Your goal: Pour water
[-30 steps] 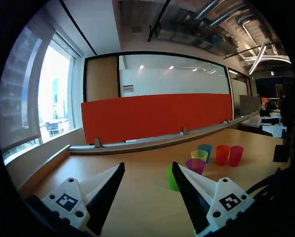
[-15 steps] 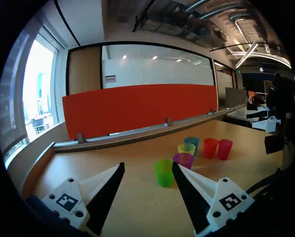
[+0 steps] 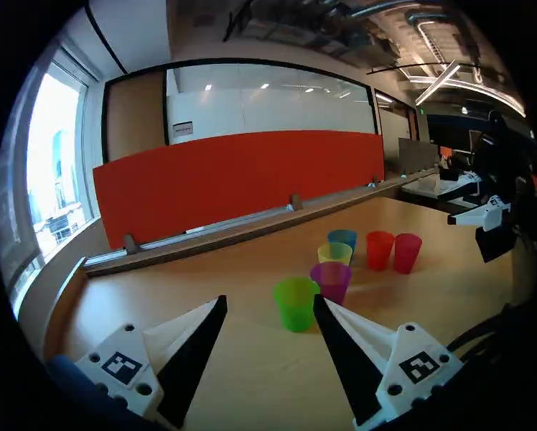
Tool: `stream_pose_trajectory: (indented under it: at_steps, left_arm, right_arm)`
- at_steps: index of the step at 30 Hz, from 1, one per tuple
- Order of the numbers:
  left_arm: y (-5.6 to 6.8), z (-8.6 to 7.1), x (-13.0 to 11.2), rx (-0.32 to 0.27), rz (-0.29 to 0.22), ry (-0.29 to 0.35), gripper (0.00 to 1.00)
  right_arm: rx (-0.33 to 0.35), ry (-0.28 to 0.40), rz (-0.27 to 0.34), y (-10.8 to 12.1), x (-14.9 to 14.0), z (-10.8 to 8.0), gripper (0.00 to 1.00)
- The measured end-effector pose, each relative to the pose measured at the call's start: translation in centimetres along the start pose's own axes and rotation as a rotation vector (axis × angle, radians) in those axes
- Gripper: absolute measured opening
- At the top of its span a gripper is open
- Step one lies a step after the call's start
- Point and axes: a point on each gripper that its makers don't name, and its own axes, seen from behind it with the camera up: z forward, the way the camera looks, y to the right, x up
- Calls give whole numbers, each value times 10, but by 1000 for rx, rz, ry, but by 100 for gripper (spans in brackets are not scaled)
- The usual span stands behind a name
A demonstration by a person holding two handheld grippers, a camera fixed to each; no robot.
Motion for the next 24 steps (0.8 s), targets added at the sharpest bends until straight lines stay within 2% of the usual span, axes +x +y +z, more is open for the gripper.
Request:
stream_pose_trajectory:
  at_steps: [8, 14, 24]
  left_arm:
    - [8, 18, -8, -43, 22, -41, 89]
    - [9, 34, -12, -55, 44, -67, 89]
    - [21, 62, -21, -110, 68, -107, 89]
  right_arm:
    - [50, -24, -21, -11, 1, 21, 100]
    - [79, -50, -28, -16, -6, 42, 100]
    - [100, -76, -30, -19, -17, 67, 100]
